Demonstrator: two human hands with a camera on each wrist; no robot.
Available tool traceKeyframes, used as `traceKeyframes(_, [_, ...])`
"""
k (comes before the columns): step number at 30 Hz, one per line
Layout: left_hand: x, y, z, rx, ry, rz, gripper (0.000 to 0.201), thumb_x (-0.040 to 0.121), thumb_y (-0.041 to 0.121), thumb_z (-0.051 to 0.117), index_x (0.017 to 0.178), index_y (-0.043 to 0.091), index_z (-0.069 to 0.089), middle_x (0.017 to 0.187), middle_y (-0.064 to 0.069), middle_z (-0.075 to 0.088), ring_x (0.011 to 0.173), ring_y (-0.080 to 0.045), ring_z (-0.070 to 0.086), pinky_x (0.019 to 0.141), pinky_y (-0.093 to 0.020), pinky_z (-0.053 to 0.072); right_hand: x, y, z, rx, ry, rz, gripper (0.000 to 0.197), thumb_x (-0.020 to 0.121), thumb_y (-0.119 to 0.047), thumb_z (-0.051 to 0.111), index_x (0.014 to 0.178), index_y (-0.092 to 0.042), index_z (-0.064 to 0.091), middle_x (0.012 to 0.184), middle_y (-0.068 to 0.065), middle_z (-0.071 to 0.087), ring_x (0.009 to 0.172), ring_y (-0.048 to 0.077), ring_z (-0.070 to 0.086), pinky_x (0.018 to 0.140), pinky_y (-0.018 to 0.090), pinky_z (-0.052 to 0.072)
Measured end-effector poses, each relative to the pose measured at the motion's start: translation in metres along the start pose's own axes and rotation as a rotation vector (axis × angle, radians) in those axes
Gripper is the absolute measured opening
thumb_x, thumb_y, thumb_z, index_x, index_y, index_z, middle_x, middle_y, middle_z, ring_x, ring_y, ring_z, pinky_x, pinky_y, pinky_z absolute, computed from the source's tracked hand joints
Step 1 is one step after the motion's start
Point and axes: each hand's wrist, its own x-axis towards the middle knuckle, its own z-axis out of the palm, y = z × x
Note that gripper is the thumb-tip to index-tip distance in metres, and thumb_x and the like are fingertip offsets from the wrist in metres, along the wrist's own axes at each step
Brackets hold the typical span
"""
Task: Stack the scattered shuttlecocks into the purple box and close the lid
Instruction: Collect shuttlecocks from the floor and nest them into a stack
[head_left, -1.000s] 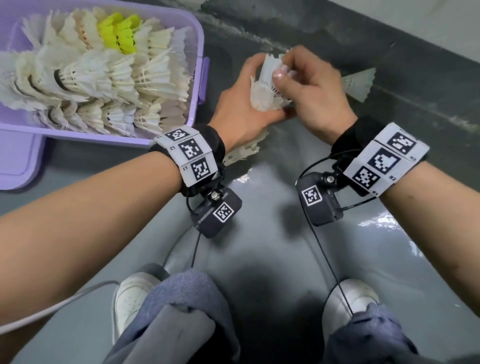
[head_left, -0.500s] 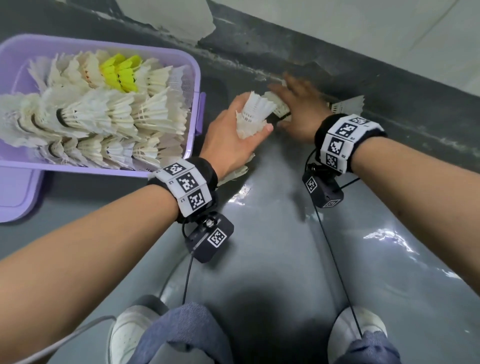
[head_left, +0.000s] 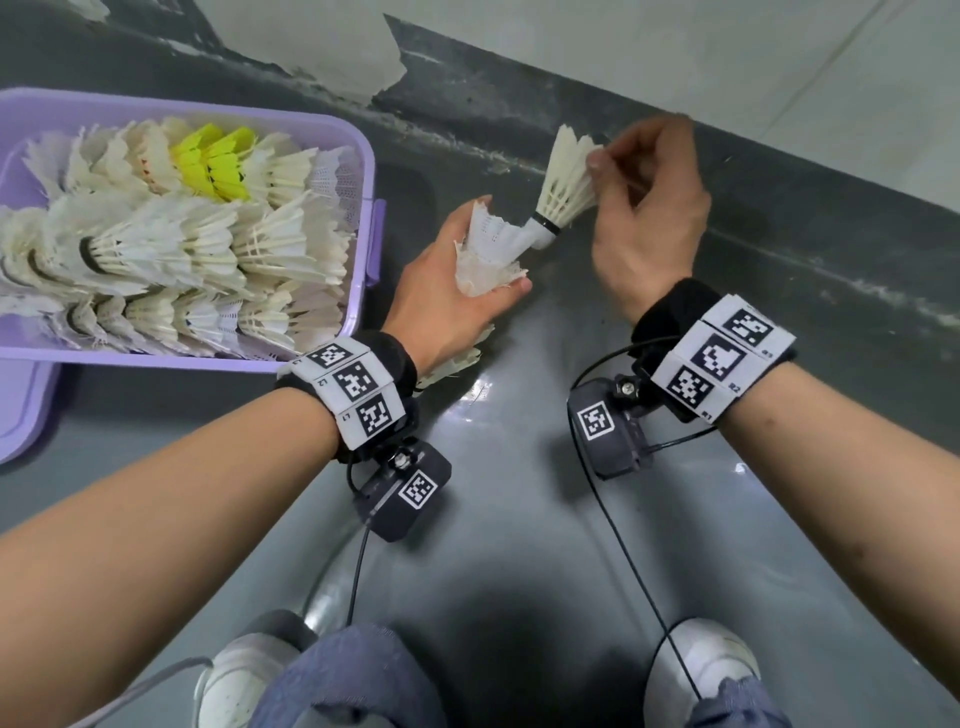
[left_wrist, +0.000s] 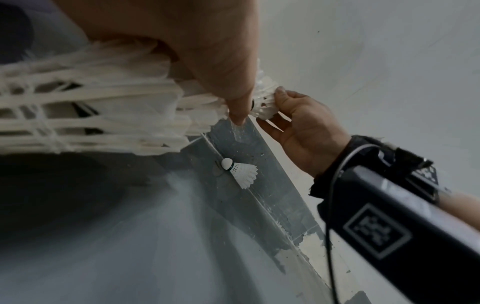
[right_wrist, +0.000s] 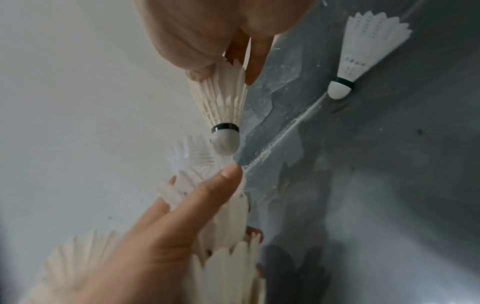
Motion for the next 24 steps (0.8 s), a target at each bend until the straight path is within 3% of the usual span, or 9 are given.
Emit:
traceKeyframes(5, [-0.003,-0.001,-0.004,0.011,-0.014,0.022,0.071,0.073,0.042,0.077,0.133,0.043,0.038,0.121,0.011,0.059,0.107,-0.006,0.058,0.092,-0.016,0.043,-0.001,-0.005,-0.004,0.056,0.047,0.004,0.016,0.089,-0.013,0.058,0.088,-0.023,0.045,0.076,-0.017,0.054,0.067,-0.007,0.055,0.066,0.012,0.045])
traceKeyframes(7, [-0.003,0.002,-0.004,0.014,-0.026,0.026,0.074,0.071,0.042,0.078,0.132,0.042,0.037,0.120,0.013,0.060,0.104,-0.004,0.059,0.090,-0.014,0.044,-0.005,-0.009,0.001,0.121,-0.079,0.044,0.023,0.088,-0.011,0.060,0.085,-0.028,0.045,0.076,-0.015,0.058,0.069,-0.008,0.059,0.065,0.012,0.047])
traceKeyframes(9, [-0.002,0.002,-0.004,-0.023,-0.018,0.024,0.079,0.069,0.041,0.080,0.134,0.040,0.035,0.121,0.016,0.059,0.103,0.000,0.059,0.089,-0.012,0.044,-0.011,-0.009,0.006,0.120,-0.247,0.081,0.023,0.088,-0.012,0.061,0.086,-0.030,0.045,0.073,-0.011,0.063,0.074,0.000,0.066,0.069,0.023,0.054])
traceKeyframes(11, [-0.004,0.001,-0.006,-0.048,-0.004,0.030,0.082,0.068,0.040,0.082,0.135,0.038,0.034,0.122,0.017,0.059,0.103,0.001,0.059,0.091,-0.016,0.046,-0.013,-0.005,0.004,0.078,-0.342,0.101,0.022,0.087,-0.016,0.061,0.087,-0.031,0.045,0.070,-0.008,0.066,0.078,0.010,0.069,0.075,0.032,0.055])
traceKeyframes(14, [-0.007,-0.001,-0.008,0.000,-0.013,0.047,0.078,0.067,0.041,0.081,0.130,0.043,0.036,0.118,0.011,0.060,0.101,-0.007,0.060,0.091,-0.027,0.049,-0.011,0.000,-0.002,-0.010,-0.385,0.057,0.021,0.087,-0.016,0.062,0.086,-0.029,0.046,0.071,-0.013,0.065,0.077,0.003,0.067,0.072,0.019,0.051])
traceKeyframes(16, [-0.006,0.001,-0.007,0.040,-0.029,0.050,0.076,0.068,0.041,0.080,0.130,0.044,0.036,0.115,0.006,0.059,0.099,-0.011,0.059,0.088,-0.027,0.049,-0.014,0.000,-0.003,-0.033,-0.388,0.023,0.017,0.087,-0.014,0.062,0.090,-0.024,0.048,0.070,-0.015,0.063,0.073,0.001,0.065,0.069,0.014,0.049])
traceKeyframes(21, [-0.003,-0.005,-0.003,0.086,-0.058,0.031,0.061,0.076,0.043,0.074,0.129,0.043,0.043,0.113,0.008,0.062,0.100,-0.008,0.059,0.089,-0.023,0.047,-0.015,-0.001,-0.003,0.044,-0.492,0.062,0.020,0.086,-0.017,0.062,0.085,-0.032,0.048,0.064,-0.012,0.064,0.069,0.005,0.063,0.074,0.027,0.051])
traceKeyframes(24, [0.000,-0.010,-0.001,0.149,-0.034,0.033,0.048,0.083,0.045,0.066,0.128,0.037,0.050,0.112,0.001,0.062,0.101,-0.015,0.059,0.093,-0.033,0.047,-0.020,0.000,-0.009,0.019,-0.532,0.049,0.006,0.091,-0.023,0.058,0.091,-0.024,0.052,0.070,-0.016,0.063,0.069,0.001,0.060,0.068,0.019,0.048])
